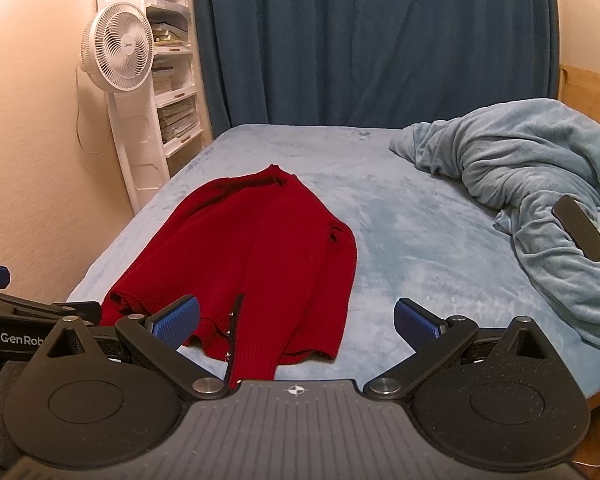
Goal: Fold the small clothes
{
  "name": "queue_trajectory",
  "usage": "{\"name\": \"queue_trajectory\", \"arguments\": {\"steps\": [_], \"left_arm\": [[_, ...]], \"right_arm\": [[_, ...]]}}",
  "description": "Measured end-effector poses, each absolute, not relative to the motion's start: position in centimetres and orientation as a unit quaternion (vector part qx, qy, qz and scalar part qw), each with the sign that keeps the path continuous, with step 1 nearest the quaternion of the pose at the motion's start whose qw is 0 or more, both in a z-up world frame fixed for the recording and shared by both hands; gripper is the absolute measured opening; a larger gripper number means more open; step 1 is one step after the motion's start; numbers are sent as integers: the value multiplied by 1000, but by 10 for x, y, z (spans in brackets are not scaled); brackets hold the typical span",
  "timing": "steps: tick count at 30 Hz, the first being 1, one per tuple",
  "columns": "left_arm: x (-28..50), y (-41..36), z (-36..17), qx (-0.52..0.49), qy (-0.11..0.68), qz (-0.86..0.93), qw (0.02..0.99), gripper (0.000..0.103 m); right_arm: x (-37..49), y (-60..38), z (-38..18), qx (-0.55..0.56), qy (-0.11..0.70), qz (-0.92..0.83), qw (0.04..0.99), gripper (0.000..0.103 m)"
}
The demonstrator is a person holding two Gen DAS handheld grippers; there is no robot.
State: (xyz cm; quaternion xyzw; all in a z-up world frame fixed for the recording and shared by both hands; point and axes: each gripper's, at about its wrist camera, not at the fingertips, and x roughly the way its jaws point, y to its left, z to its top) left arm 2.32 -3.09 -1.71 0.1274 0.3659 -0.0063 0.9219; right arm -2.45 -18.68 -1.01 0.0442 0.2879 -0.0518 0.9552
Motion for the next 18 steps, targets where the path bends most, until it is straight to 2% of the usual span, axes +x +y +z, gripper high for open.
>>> {"name": "queue_trajectory", "arguments": {"steps": [7, 18], "left_arm": [[48, -41, -22, 162, 389, -2, 907, 103], [101, -24, -50, 138, 436, 10, 889, 103]], "right_arm": [[-18, -195, -10, 58, 288, -47, 955, 102], [34, -211, -33, 74, 335, -63, 937, 102]]}}
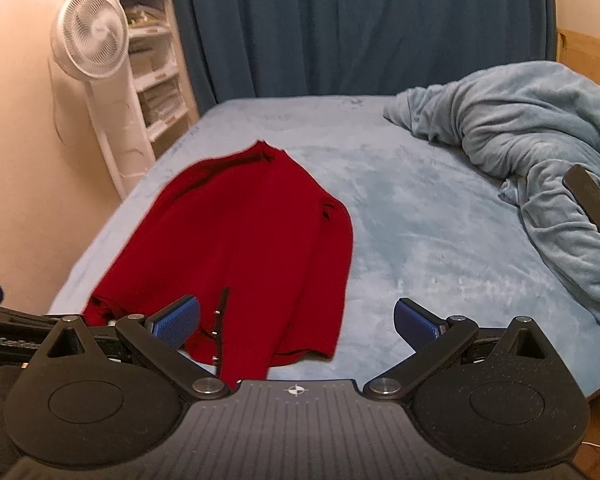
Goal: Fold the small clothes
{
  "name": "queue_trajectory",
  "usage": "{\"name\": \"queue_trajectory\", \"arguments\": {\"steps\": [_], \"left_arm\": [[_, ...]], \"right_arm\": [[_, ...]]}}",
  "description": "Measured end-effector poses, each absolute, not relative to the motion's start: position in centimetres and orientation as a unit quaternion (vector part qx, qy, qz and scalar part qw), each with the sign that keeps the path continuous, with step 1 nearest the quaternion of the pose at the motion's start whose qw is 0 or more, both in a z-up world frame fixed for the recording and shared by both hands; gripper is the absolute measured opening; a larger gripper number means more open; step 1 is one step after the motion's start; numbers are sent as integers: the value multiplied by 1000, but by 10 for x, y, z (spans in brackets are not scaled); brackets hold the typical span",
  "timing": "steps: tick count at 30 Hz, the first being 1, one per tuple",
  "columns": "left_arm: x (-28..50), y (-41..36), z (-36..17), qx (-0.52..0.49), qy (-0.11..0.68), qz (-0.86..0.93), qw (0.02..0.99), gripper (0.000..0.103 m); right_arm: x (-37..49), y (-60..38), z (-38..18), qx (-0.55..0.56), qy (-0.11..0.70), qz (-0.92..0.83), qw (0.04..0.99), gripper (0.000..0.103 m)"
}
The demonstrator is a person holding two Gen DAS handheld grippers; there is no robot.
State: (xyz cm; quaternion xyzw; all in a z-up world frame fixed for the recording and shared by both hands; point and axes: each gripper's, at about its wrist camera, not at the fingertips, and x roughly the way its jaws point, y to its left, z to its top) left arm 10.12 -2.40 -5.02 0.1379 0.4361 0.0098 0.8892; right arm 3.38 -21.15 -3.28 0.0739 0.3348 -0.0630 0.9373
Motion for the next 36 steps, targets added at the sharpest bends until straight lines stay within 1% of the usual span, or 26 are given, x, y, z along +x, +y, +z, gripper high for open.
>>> {"name": "queue_trajectory", "arguments": {"steps": [7, 10, 20, 21, 22, 23, 24, 25, 28, 31, 32, 34, 35, 36], "left_arm": [[142, -6, -79, 123, 475, 21, 871, 103], [159, 3, -93, 112, 496, 24, 861, 103], [200, 20, -132, 100, 545, 46, 831, 103], [201, 19, -134, 100, 548, 47, 829, 103], [204, 19, -136, 100, 551, 46, 827, 103], [206, 18, -137, 101, 553, 45, 826, 103], [208, 19, -139, 101, 554, 43, 825, 103], [210, 19, -140, 102, 554, 43, 825, 103], [216, 23, -145, 108, 552, 51, 825, 103], [224, 31, -151, 102, 556, 66, 822, 103], [226, 34, -152, 97, 558, 69, 821, 103], [229, 40, -153, 85, 559, 79, 821, 103], [230, 42, -154, 81, 560, 83, 821, 103], [230, 44, -155, 78, 561, 87, 820, 103]], "right_arm": [[87, -217, -64, 93, 374, -51, 921, 102], [124, -217, -89, 100, 396, -42, 912, 102], [242, -183, -177, 66, 475, 8, 877, 101], [249, -180, -184, 64, 481, 10, 874, 92], [256, -179, -190, 61, 487, 15, 871, 76], [261, -179, -195, 58, 491, 26, 869, 3], [267, -181, -197, 51, 500, 32, 864, 0], [270, -186, -194, 50, 499, 26, 865, 0], [275, -211, -157, 3, 434, 4, 901, 0], [294, -264, -123, -35, 391, -51, 918, 0], [301, -284, -116, -37, 390, -53, 919, 2], [308, -310, -107, -4, 408, -31, 912, 9], [307, -315, -106, 19, 414, -21, 910, 31], [303, -314, -108, 39, 421, -6, 906, 63]]}}
